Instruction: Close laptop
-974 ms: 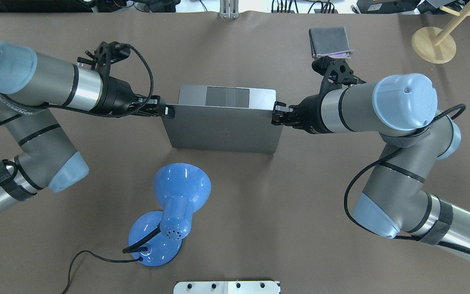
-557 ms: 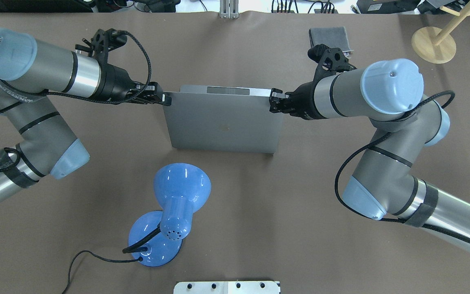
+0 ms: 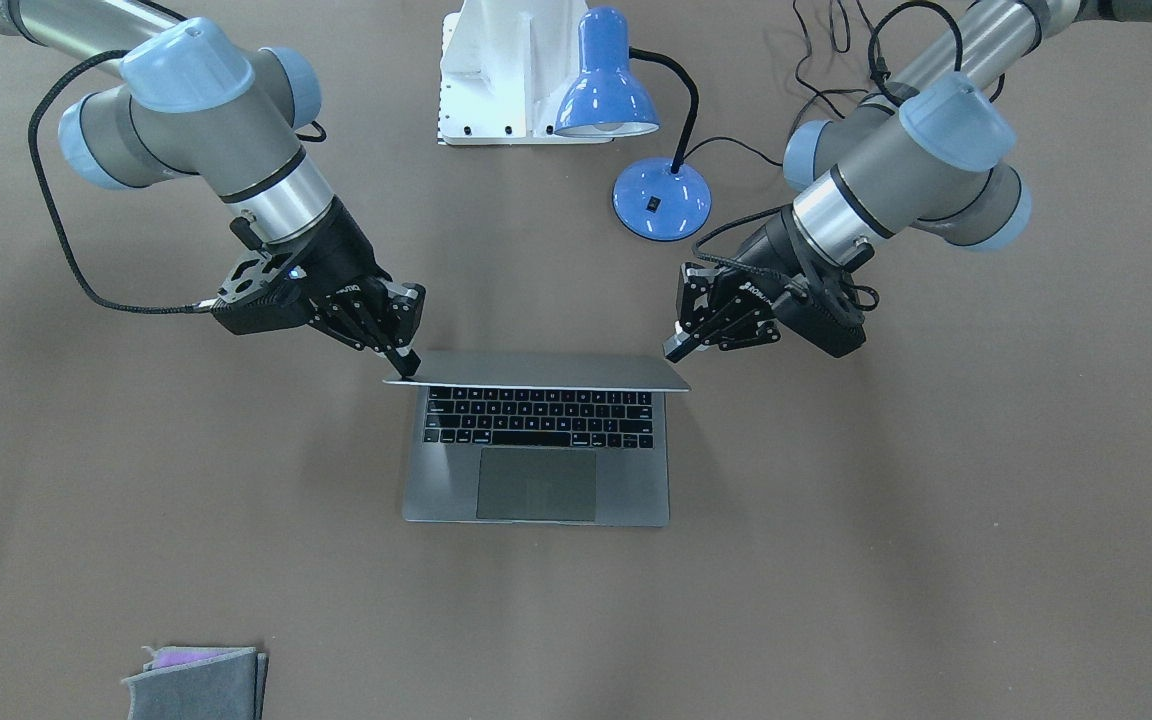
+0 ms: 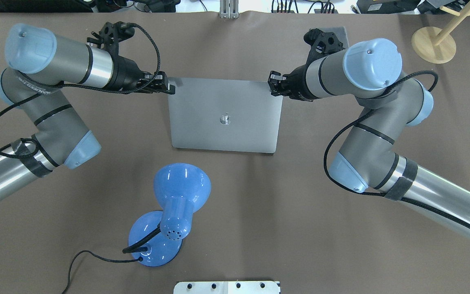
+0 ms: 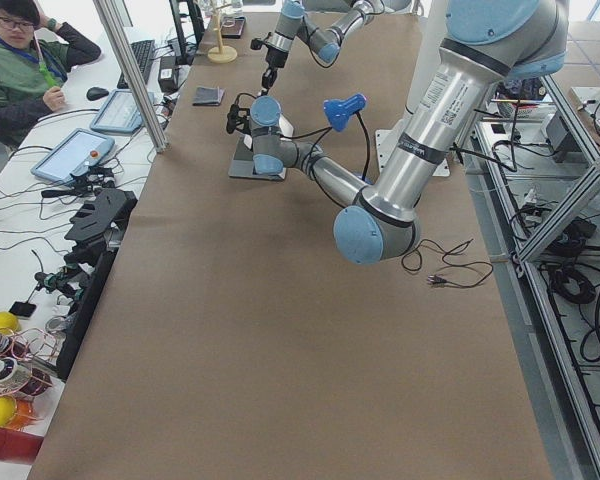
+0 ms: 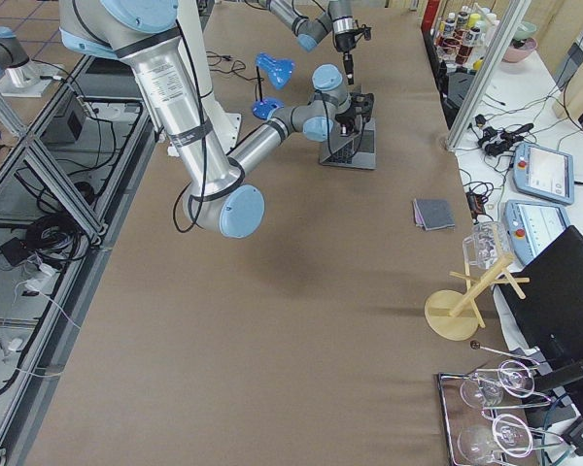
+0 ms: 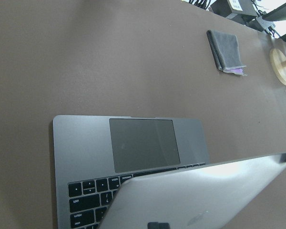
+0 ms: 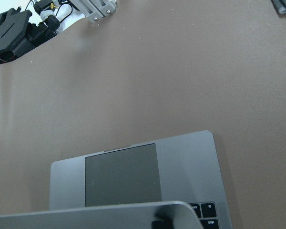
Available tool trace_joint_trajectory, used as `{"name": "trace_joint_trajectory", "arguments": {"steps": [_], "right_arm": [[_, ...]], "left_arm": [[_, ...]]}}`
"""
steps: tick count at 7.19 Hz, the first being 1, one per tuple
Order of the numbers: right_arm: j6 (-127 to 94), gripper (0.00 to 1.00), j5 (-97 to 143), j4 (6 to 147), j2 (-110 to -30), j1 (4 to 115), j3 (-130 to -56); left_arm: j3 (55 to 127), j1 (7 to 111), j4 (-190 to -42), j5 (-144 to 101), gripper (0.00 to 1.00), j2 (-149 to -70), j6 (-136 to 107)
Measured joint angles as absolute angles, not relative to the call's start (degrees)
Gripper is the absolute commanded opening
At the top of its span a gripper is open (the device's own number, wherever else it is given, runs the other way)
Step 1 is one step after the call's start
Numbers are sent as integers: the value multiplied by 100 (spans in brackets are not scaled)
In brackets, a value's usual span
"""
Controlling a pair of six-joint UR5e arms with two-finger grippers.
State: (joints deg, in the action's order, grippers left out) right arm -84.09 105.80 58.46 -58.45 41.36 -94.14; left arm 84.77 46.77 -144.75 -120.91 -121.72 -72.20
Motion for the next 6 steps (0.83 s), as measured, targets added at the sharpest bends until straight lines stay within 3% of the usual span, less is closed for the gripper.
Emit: {"name": "trace_joint_trajectory", "arguments": {"steps": [6], "right_arm": [[-8370, 0, 10523, 5819, -5422, 4148, -8507]], "left_arm": [[7198, 4655, -14441, -11361, 0, -12801, -6759]]}}
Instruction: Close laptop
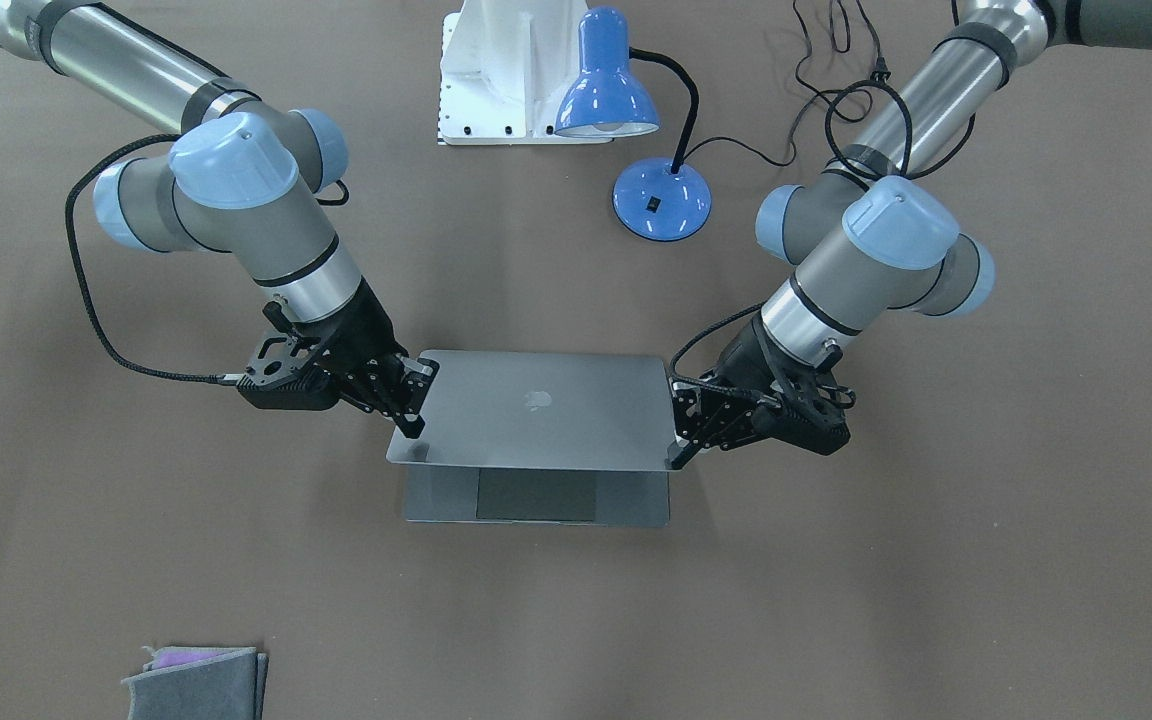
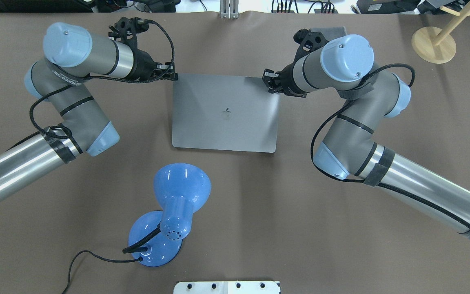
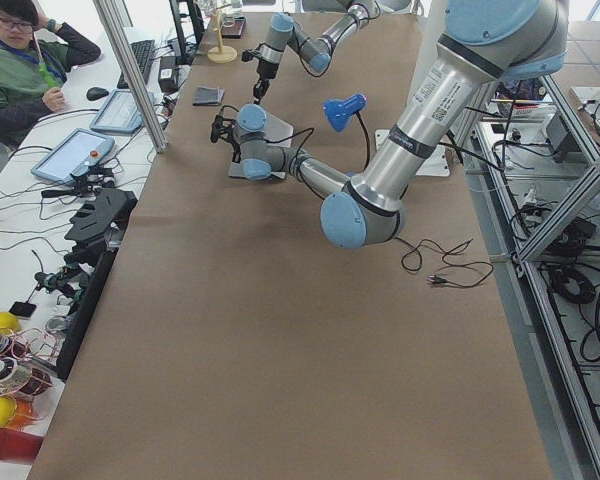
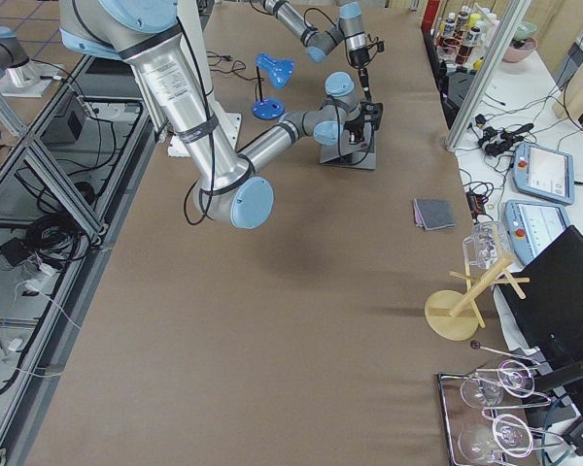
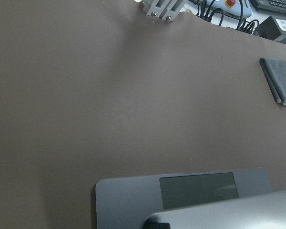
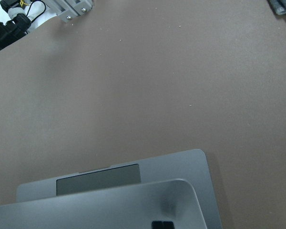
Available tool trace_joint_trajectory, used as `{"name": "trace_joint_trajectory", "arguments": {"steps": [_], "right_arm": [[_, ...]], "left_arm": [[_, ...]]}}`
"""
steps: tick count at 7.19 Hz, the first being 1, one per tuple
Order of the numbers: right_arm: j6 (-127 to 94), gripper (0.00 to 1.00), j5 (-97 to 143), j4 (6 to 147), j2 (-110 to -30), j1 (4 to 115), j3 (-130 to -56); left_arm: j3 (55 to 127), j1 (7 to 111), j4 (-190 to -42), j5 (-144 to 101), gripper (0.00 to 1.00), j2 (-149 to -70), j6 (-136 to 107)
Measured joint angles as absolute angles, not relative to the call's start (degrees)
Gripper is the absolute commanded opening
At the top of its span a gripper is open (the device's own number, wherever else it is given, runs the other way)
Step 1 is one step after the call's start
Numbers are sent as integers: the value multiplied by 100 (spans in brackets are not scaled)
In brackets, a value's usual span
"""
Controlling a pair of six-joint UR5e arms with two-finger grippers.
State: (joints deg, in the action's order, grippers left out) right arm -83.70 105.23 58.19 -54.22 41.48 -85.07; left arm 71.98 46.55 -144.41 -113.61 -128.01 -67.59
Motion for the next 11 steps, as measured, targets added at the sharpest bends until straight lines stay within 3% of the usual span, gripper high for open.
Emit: {"name": "trace_joint_trajectory", "arguments": {"steps": [4, 7, 8, 9, 11], "right_arm": [[-8367, 0, 10143, 5810, -5297, 3974, -7883], [-8356, 0, 10157, 5816, -5222, 4027, -7940], [-8302, 7, 10395, 5838, -5231, 4190, -8052], [-8126, 99, 10785, 5860, -5324, 4435, -8154], [-7224, 100, 11234, 5874, -5888, 4988, -8541]], "left_arm": [[6540, 4329, -14440, -10692, 0, -13007, -6519], [6605, 4241, -14437, -10534, 0, -13013, -6463], [6800, 4379, -14329, -10822, 45, -12997, -6468], [7091, 4608, -14030, -11326, 98, -12931, -6457], [7941, 5037, -13485, -12091, 98, -12529, -6326]]}}
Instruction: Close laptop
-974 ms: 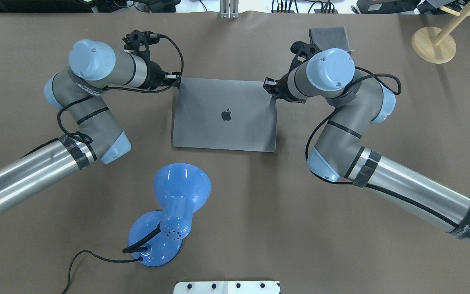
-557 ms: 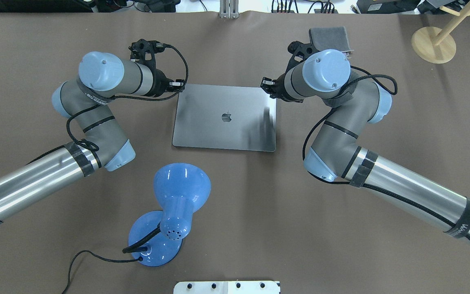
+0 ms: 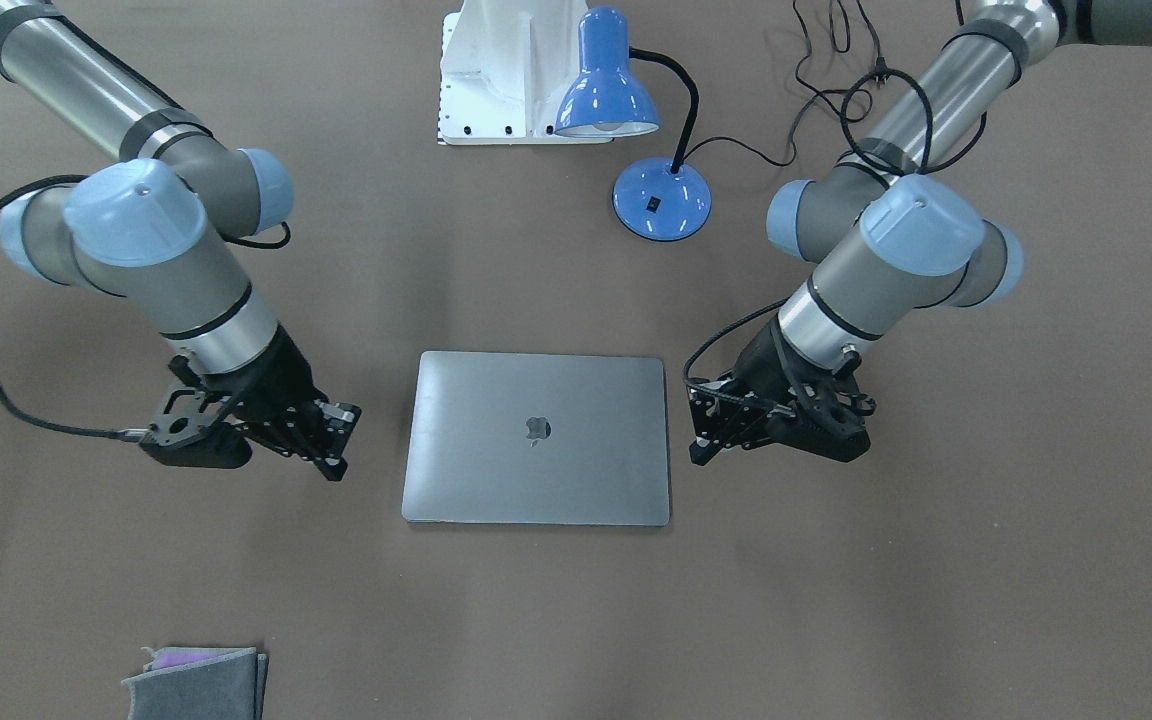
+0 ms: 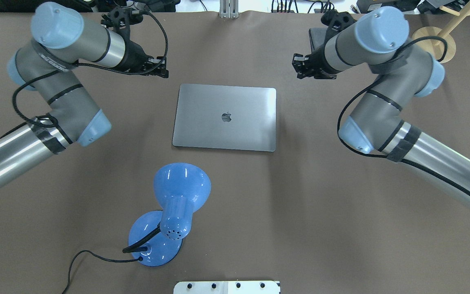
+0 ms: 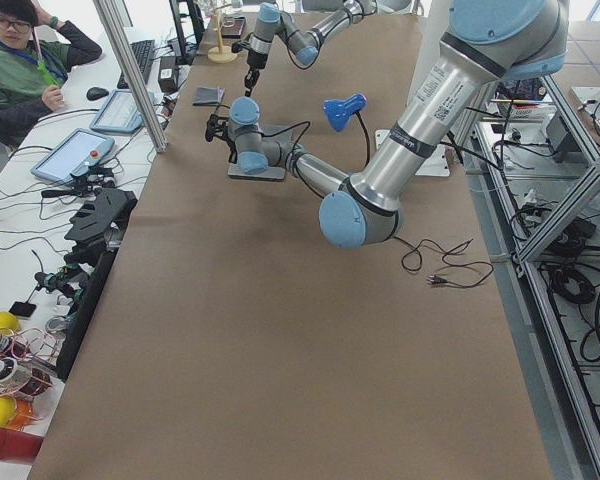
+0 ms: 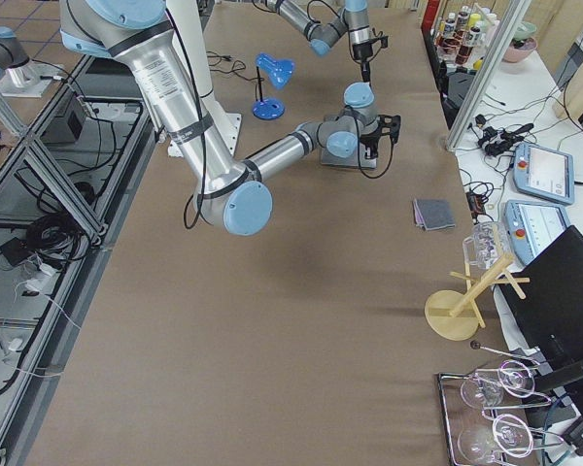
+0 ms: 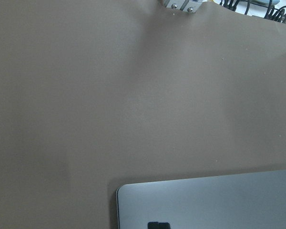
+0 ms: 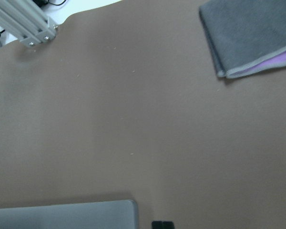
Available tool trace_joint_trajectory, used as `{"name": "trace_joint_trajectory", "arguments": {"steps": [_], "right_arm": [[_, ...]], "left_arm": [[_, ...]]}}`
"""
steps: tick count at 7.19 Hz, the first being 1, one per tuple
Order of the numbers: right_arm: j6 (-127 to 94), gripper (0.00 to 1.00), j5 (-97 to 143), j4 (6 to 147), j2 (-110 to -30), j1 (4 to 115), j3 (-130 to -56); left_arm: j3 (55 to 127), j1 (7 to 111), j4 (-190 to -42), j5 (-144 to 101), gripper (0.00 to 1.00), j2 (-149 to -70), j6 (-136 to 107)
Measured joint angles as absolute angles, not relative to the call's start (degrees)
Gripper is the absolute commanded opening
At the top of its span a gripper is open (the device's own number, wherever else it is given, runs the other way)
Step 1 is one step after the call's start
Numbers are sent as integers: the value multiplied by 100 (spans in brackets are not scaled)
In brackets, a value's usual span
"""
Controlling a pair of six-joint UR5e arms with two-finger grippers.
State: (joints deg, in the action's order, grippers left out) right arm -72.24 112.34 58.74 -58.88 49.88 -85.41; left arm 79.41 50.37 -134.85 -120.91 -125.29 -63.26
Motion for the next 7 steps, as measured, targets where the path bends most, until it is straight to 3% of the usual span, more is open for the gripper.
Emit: {"name": "trace_joint_trajectory", "arguments": {"steps": [3, 7], "right_arm": [[-5209, 100, 11996, 6301, -7023, 6104, -9102], [-2252, 100, 12502, 6890, -8808, 7476, -9702]], "left_arm": [[8589, 6109, -13203, -13438, 98, -11602, -5215], [8663, 7521, -12546, -14372, 99, -10416, -2437]]}}
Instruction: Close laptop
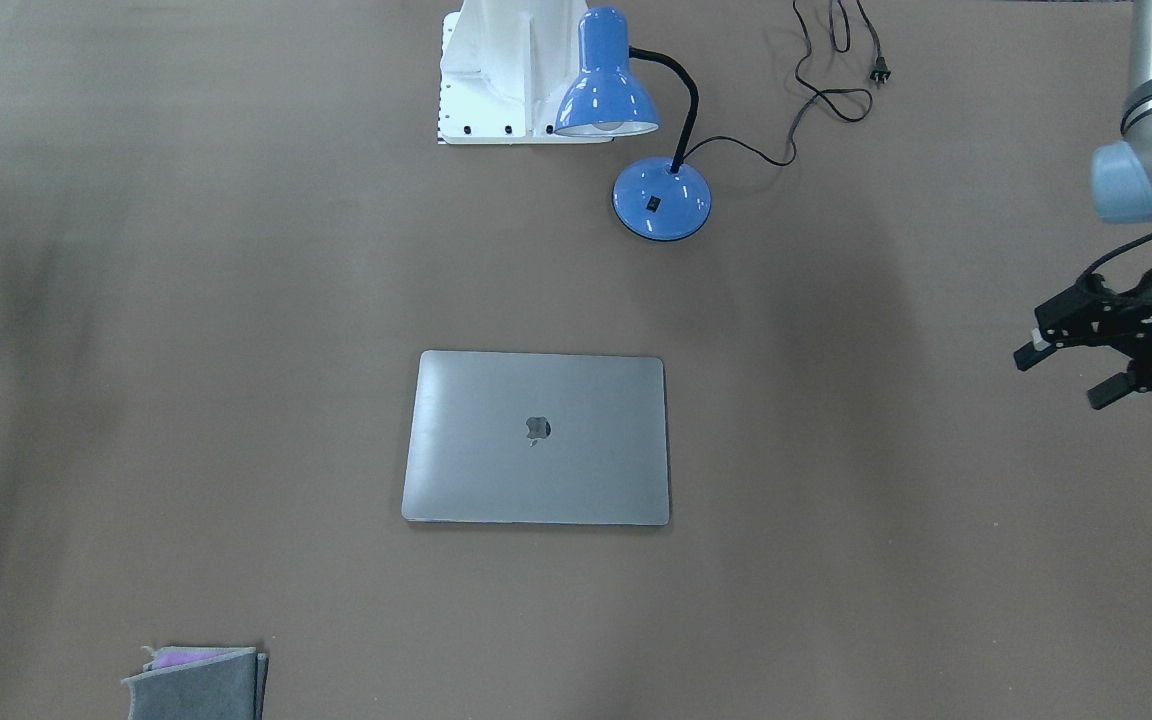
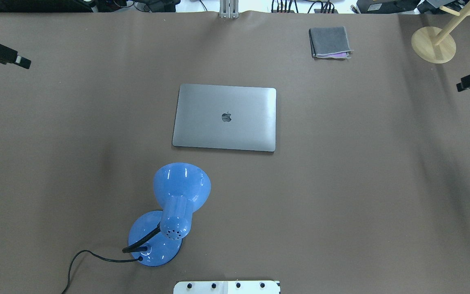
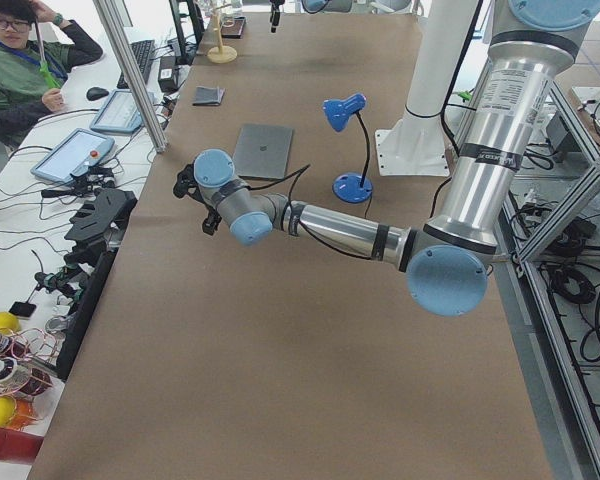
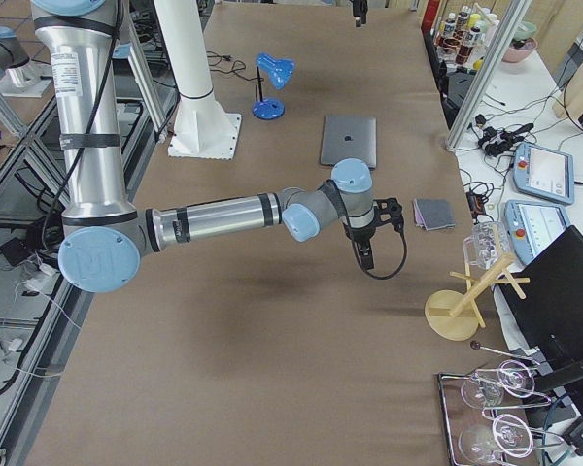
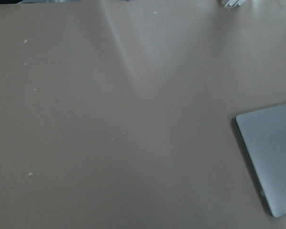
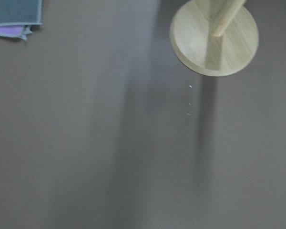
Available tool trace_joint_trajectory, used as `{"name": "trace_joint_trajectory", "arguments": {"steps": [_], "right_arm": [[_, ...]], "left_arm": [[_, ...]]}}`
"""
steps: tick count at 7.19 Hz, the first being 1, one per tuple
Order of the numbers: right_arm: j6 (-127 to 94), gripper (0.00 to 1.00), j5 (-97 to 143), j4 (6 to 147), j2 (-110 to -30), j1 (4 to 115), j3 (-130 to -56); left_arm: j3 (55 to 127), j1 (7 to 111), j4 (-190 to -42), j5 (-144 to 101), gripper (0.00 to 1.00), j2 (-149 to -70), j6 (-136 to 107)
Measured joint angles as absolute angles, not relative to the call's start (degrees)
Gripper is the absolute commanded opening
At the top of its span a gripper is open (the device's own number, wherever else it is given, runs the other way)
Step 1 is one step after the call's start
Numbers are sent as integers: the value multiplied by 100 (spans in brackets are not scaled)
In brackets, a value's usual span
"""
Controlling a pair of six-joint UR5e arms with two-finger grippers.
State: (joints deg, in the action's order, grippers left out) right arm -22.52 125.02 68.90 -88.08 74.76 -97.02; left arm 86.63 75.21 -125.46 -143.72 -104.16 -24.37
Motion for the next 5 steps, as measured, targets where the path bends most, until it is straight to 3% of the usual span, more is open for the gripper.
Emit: {"name": "trace_joint_trajectory", "arguments": {"steps": [5], "right_arm": [[-728, 100, 13044, 8356, -9551, 8646, -9941]], "left_arm": [[8746, 8950, -9846, -13873, 99, -9808, 889]]}}
